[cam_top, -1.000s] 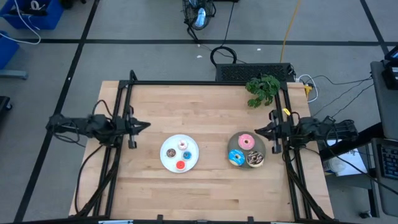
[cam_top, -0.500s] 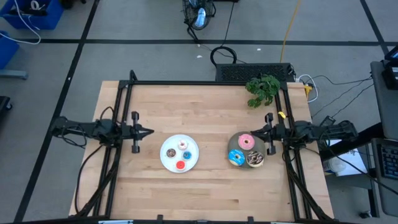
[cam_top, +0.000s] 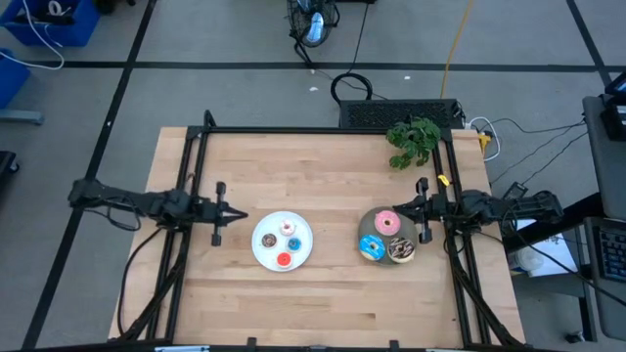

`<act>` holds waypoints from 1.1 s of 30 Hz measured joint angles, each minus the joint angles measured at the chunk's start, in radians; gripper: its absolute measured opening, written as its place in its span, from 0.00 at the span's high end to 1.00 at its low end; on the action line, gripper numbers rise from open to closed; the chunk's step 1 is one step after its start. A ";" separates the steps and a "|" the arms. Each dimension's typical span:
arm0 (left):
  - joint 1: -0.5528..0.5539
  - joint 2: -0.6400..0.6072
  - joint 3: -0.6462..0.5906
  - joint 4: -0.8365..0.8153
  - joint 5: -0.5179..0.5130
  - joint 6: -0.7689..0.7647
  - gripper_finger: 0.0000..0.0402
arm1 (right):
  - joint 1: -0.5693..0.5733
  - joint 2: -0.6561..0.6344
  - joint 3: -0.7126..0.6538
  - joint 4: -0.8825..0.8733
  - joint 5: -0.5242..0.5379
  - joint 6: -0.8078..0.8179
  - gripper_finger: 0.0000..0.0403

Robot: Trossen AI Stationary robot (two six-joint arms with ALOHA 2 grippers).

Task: Pick & Place donuts
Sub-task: Return to Home Position

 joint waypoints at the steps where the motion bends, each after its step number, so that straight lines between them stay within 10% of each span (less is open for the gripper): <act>1: 0.000 0.015 -0.001 0.011 -0.001 -0.001 1.00 | 0.000 0.000 -0.001 0.002 0.001 0.001 1.00; 33: 0.051 -0.168 0.000 -0.010 0.098 0.056 1.00 | 0.000 0.000 -0.002 0.009 0.000 0.015 1.00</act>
